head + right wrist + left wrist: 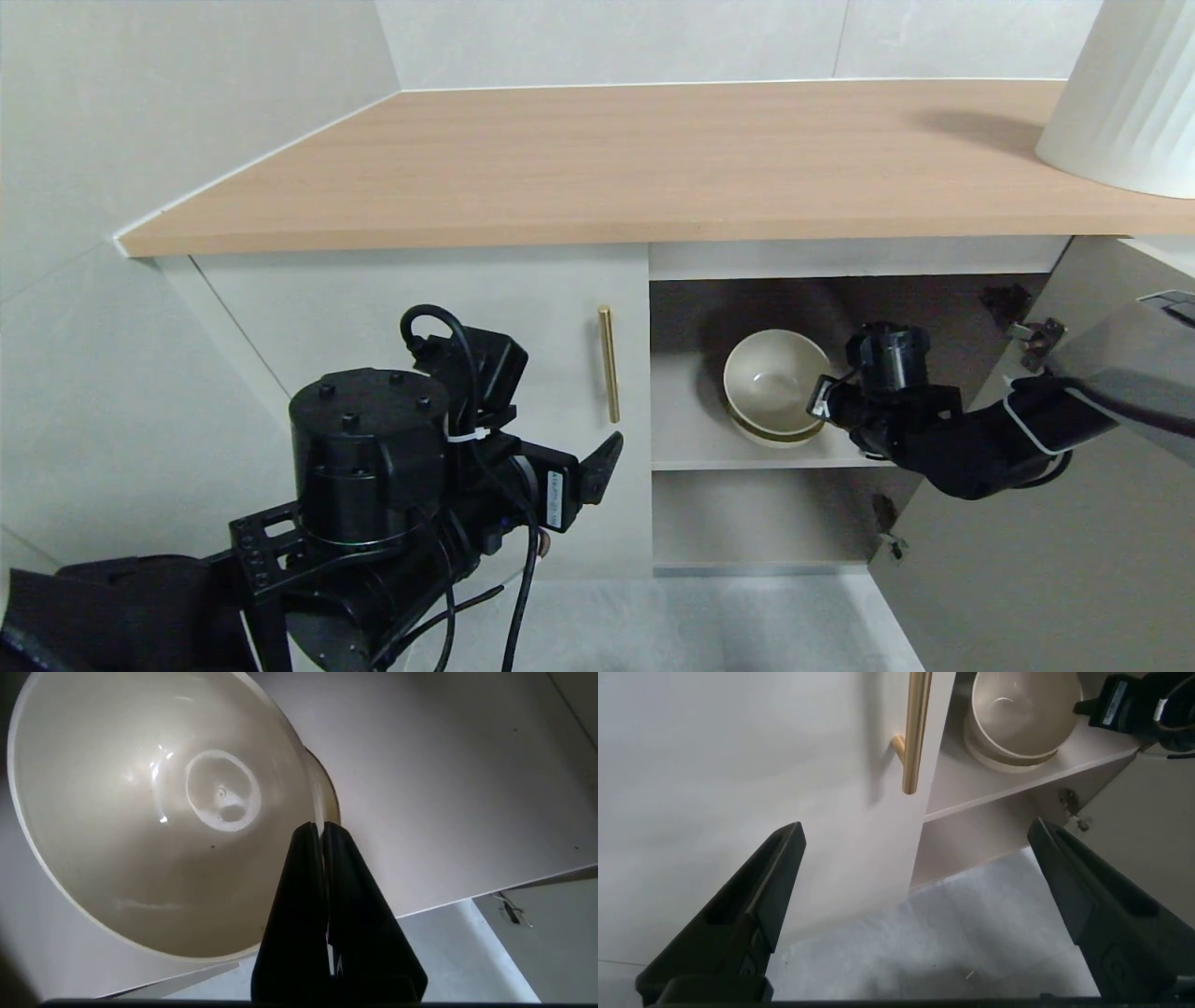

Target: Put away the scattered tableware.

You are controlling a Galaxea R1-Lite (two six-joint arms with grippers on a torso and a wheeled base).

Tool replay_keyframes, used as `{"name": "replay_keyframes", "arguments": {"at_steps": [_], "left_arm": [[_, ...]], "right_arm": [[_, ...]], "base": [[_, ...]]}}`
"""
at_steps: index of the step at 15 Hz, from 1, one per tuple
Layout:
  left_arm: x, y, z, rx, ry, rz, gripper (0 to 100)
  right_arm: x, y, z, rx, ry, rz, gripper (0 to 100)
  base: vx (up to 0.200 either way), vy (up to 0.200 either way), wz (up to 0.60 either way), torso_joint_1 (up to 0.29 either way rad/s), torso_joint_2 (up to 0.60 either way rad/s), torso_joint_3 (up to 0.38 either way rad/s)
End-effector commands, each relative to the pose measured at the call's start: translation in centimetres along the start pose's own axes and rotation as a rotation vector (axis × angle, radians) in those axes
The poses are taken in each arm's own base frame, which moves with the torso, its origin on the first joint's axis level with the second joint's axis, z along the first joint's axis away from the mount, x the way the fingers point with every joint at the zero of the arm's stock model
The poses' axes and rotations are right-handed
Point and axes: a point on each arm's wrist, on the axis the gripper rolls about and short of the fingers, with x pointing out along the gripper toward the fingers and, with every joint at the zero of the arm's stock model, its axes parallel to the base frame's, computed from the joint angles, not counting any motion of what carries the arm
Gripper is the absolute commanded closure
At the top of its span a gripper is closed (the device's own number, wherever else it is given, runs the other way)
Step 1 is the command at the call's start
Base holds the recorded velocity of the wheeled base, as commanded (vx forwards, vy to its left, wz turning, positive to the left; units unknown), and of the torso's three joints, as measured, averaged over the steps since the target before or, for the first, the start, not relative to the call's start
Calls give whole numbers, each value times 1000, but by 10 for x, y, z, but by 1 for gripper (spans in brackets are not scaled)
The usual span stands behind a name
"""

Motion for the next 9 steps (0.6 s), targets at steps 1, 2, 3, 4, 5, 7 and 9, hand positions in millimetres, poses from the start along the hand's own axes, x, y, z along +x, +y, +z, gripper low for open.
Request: {"name": "replay_keyframes", "arguments": {"at_steps": [1,2,3,4,5,7,9], "left_arm": [[0,0,0,-1,0,0,0],[0,0,0,-1,0,0,0],[0,0,0,-1,0,0,0],[0,0,0,0,1,1,0],[0,0,0,0,1,1,0],[0,0,0,0,1,1,0],[0,0,0,-1,0,0,0]], "right_arm": [[2,0,0,1,-1,-4,100],[2,0,0,1,-1,-3,100],[2,0,0,1,-1,-3,100],[2,0,-1,-1,0,-3,100],[2,0,-1,-1,0,-3,100],[3,-1,-4,-3,6,-8,0],[3,-1,-3,-3,6,-8,0]], "base": [[0,0,0,0,0,0],[0,0,0,0,0,0],[0,0,0,0,0,0],[0,0,0,0,0,0],[0,0,0,0,0,0],[0,0,0,0,0,0],[0,0,0,0,0,0]]}}
